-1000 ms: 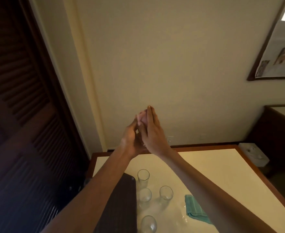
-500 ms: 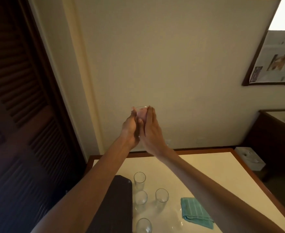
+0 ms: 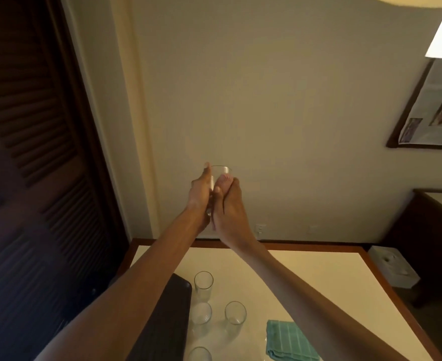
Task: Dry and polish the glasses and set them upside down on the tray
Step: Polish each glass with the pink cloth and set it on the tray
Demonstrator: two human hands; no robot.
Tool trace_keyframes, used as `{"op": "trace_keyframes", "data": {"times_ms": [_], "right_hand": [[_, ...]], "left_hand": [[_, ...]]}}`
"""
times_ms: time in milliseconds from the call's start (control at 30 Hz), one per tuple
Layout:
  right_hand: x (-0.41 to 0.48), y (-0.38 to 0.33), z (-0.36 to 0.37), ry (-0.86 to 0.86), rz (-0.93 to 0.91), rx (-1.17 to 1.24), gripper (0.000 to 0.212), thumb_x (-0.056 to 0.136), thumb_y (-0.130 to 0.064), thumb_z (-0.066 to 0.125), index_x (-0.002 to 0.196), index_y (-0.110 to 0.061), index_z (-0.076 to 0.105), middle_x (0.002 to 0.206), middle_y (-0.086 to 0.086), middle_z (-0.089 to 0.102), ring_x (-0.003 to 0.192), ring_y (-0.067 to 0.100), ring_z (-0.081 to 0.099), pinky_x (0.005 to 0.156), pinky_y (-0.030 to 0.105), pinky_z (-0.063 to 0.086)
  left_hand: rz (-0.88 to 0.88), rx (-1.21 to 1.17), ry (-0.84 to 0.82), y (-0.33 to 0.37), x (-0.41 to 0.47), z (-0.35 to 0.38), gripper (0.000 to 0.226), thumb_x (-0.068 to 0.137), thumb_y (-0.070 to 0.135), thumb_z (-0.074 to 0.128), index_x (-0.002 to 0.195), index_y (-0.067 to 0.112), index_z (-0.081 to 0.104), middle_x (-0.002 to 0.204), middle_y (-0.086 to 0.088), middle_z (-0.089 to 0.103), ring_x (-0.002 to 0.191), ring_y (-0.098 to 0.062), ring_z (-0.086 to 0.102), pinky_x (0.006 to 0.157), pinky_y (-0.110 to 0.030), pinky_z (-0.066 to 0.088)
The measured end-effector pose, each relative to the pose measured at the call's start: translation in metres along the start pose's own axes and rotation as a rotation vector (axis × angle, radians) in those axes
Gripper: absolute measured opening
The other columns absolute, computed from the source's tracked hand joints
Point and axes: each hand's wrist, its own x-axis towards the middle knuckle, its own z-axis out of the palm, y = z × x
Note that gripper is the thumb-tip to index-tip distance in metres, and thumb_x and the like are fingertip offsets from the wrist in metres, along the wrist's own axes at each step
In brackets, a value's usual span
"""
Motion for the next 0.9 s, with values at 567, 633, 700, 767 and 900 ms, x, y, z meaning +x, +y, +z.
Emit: {"op": "trace_keyframes", "data": {"times_ms": [567, 633, 700, 767, 900], "right_hand": [[0.0, -0.006, -0.005, -0.096, 0.206, 0.011, 0.035, 0.107, -0.04, 0.03, 0.126, -0.012, 0.04, 0.097, 0.0, 0.06, 0.079, 0.01, 0.065, 0.057, 0.015, 0.052], [0.012, -0.006, -0.011, -0.024, 0.052, -0.063, 0.035, 0.107, -0.038, 0.033, 0.129, -0.011, 0.039, 0.111, 0.004, 0.058, 0.092, 0.015, 0.065, 0.063, 0.011, 0.05], [0.027, -0.001, -0.018, 0.005, 0.07, -0.067, 0.035, 0.106, -0.044, 0.033, 0.123, -0.016, 0.045, 0.113, 0.004, 0.059, 0.098, 0.017, 0.064, 0.073, 0.016, 0.052], [0.039, 0.001, -0.025, 0.0, 0.282, 0.068, 0.053, 0.1, -0.064, 0.026, 0.103, -0.02, 0.055, 0.099, 0.012, 0.066, 0.092, 0.028, 0.068, 0.08, 0.039, 0.058], [0.036, -0.01, -0.026, 0.038, 0.768, 0.48, 0.067, 0.101, -0.062, 0.03, 0.077, -0.011, 0.065, 0.086, 0.027, 0.069, 0.077, 0.033, 0.067, 0.082, 0.044, 0.055]], "left_hand": [[0.018, 0.007, 0.069, -0.003, -0.005, 0.004, 0.056, 0.1, 0.064, 0.049, 0.115, 0.015, 0.069, 0.106, -0.008, 0.077, 0.095, -0.022, 0.074, 0.075, -0.032, 0.058], [0.01, 0.023, 0.066, -0.007, -0.006, 0.006, 0.06, 0.102, 0.062, 0.045, 0.12, 0.01, 0.068, 0.101, -0.006, 0.078, 0.089, -0.019, 0.075, 0.067, -0.029, 0.057], [-0.008, 0.026, 0.064, -0.012, -0.01, 0.01, 0.058, 0.106, 0.058, 0.041, 0.116, 0.009, 0.07, 0.081, -0.002, 0.077, 0.072, -0.015, 0.074, 0.056, -0.028, 0.055], [-0.017, 0.018, 0.086, -0.017, -0.011, 0.015, 0.057, 0.108, 0.055, 0.036, 0.11, 0.01, 0.071, 0.083, -0.007, 0.077, 0.073, -0.021, 0.074, 0.063, -0.035, 0.06], [0.023, 0.026, 0.092, -0.02, -0.01, 0.022, 0.071, 0.102, 0.067, 0.037, 0.121, 0.009, 0.074, 0.104, -0.013, 0.073, 0.091, -0.026, 0.069, 0.076, -0.039, 0.058]]}}
